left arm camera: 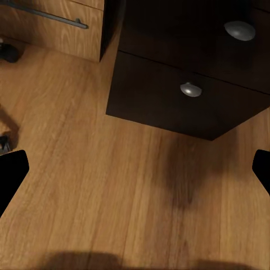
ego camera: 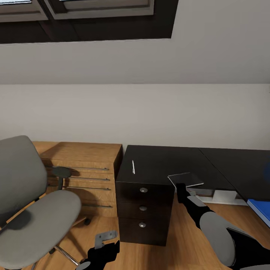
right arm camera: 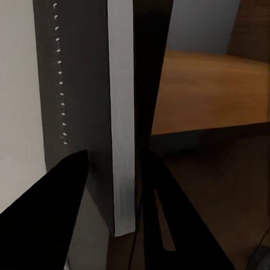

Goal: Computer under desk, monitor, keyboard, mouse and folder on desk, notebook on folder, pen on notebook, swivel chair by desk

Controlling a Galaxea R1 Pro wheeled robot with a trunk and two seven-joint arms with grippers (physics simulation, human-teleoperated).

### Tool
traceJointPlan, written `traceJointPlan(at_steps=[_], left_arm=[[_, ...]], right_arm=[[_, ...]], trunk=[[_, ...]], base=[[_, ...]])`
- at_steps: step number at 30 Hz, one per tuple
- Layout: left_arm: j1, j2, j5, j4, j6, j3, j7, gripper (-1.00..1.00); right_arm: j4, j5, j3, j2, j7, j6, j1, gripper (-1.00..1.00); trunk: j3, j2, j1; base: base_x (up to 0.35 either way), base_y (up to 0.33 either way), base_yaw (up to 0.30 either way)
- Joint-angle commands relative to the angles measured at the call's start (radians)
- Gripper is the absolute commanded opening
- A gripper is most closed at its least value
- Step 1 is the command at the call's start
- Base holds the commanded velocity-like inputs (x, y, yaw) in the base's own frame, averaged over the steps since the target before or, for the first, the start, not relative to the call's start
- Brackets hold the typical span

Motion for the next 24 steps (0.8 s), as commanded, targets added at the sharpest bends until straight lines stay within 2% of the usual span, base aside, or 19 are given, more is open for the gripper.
traceJointPlan(at_steps=[1,14,21,22,24], left_arm=[[-0.001,0.001,0.004,-0.001,0.003,-0.002,0.007,1.00],[-0.001,-0.002,0.001,0.035,0.003,-0.009,0.006,1.00],[-0.001,-0.002,0.003,0.035,0.002,-0.011,0.007,1.00],[-0.001,-0.003,0.003,0.035,0.002,-0.011,0.007,1.00],[-0.001,-0.003,0.003,0.035,0.003,-0.011,0.008,1.00]], right_arm=[[0.002,-0.011,-0.002,0.000,0.004,-0.001,-0.001,-1.00],[-0.015,-0.014,-0.007,-0.001,0.028,-0.013,-0.001,-1.00],[-0.039,-0.012,-0.006,0.001,0.126,-0.015,-0.001,-1.00],[-0.044,-0.010,-0.005,0.000,0.170,-0.016,-0.001,-1.00],[-0.045,-0.010,-0.005,0.000,0.213,-0.016,-0.001,-1.00]], trunk=[[-0.001,-0.001,0.000],[-0.001,-0.001,0.000],[0.021,0.048,-0.027],[0.024,0.055,-0.031],[0.030,0.069,-0.038]], base=[[0.000,0.000,0.000],[0.000,0.000,0.000],[0.000,0.000,0.000],[0.000,0.000,0.000],[0.000,0.000,0.000]])
